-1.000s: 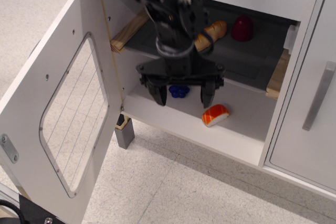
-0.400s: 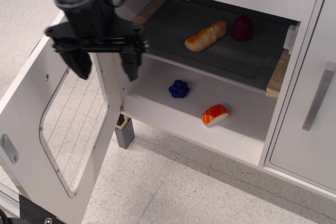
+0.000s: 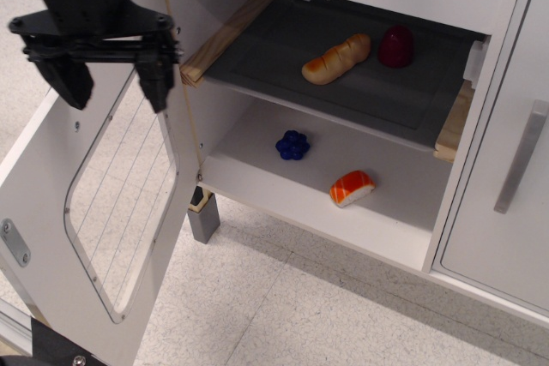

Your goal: Close oven

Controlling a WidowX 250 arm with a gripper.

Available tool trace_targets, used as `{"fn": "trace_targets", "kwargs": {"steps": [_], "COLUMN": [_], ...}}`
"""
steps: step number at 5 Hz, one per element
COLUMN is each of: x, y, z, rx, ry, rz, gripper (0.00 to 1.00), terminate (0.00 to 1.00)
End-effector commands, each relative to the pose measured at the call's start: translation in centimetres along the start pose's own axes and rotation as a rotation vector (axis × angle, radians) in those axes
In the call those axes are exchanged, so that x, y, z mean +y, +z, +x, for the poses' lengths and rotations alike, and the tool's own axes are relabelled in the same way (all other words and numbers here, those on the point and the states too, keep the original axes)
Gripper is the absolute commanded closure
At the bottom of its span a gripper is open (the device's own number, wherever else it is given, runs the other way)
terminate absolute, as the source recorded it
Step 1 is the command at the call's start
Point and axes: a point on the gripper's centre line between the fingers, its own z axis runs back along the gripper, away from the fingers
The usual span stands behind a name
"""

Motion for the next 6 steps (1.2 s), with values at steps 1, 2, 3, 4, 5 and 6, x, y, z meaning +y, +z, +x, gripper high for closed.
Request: {"fn": "trace_targets", "kwargs": {"steps": [1, 2, 3, 4, 5, 6], "x": [3.3, 3.9, 3.3, 1.5, -0.3, -3.2], "y": [2.1, 1.3, -0.1, -2.0, -3.8, -4.4], "z": [2.7, 2.5, 1.7, 1.1, 0.8, 0.7], "rx": [-0.121, -0.156, -0.135, -0.14, -0.123, -0.125], "ry": [0.007, -0.015, -0.021, 0.009, 0.054, 0.117], "rz": [-0.042, 0.007, 0.021, 0.057, 0.078, 0.065], "gripper": [0.0, 0.0, 0.0, 0.0, 0.0, 0.0], "terminate": [0.0, 0.0, 0.0, 0.0, 0.0, 0.0]}}
